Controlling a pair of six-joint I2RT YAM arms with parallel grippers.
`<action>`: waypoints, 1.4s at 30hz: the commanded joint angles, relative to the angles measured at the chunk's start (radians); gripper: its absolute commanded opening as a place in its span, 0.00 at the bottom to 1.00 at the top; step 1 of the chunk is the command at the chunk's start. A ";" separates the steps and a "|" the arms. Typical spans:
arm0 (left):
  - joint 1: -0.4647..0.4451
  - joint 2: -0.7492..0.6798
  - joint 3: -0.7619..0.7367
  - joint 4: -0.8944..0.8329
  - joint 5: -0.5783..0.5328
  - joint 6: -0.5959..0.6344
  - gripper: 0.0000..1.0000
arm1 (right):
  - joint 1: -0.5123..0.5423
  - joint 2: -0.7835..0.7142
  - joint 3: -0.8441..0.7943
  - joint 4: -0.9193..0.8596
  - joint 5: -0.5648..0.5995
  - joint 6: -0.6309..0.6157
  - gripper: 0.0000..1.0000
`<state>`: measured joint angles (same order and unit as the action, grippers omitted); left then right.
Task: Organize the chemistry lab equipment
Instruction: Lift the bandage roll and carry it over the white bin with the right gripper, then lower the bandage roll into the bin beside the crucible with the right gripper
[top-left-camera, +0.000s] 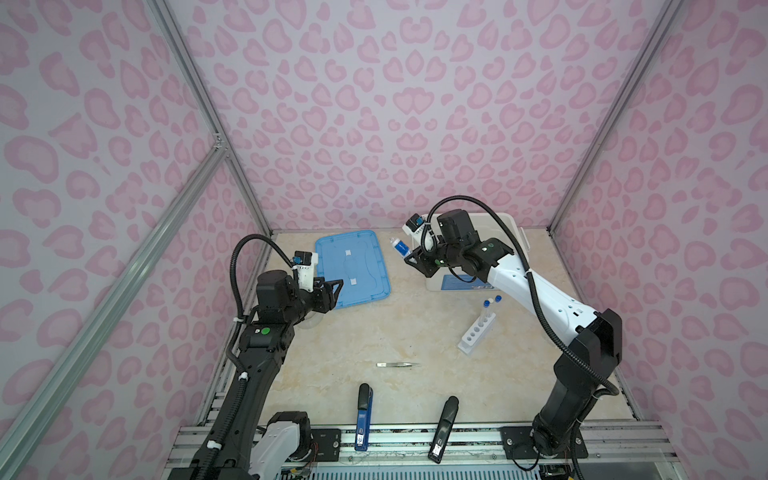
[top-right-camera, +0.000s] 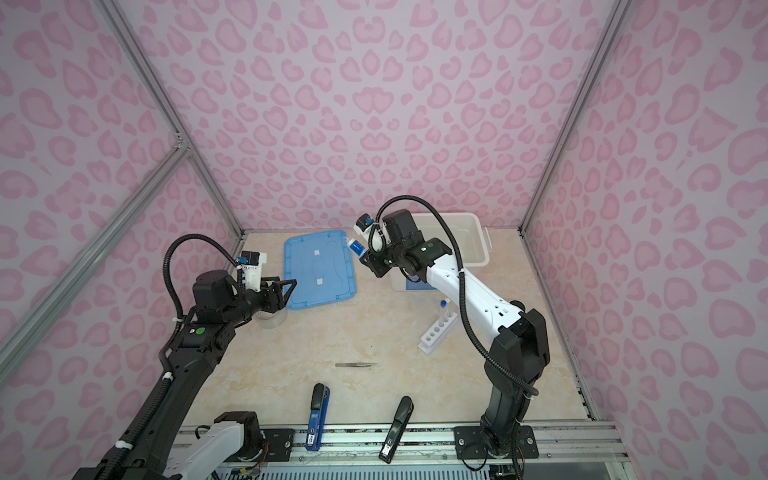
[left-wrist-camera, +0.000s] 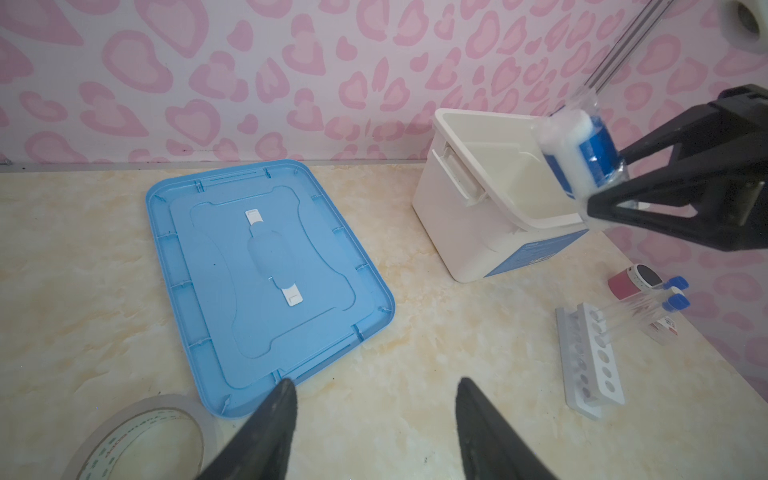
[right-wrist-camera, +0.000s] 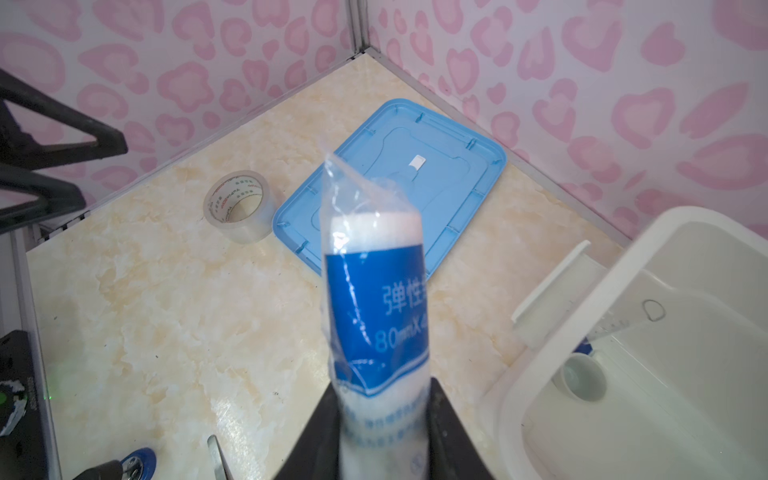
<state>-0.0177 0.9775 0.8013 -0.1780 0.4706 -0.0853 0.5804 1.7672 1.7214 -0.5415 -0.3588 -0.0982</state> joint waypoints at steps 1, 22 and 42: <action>-0.008 0.004 0.015 0.028 -0.010 0.015 0.63 | -0.041 0.012 0.047 -0.036 0.072 0.100 0.32; -0.019 0.000 0.012 0.012 -0.029 0.032 0.63 | -0.224 0.236 0.272 -0.216 0.229 0.351 0.31; -0.019 0.021 0.026 -0.009 -0.044 0.053 0.63 | -0.261 0.484 0.450 -0.343 0.271 0.397 0.30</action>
<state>-0.0368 0.9966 0.8116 -0.1867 0.4343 -0.0517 0.3202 2.2356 2.1647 -0.8577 -0.0978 0.2790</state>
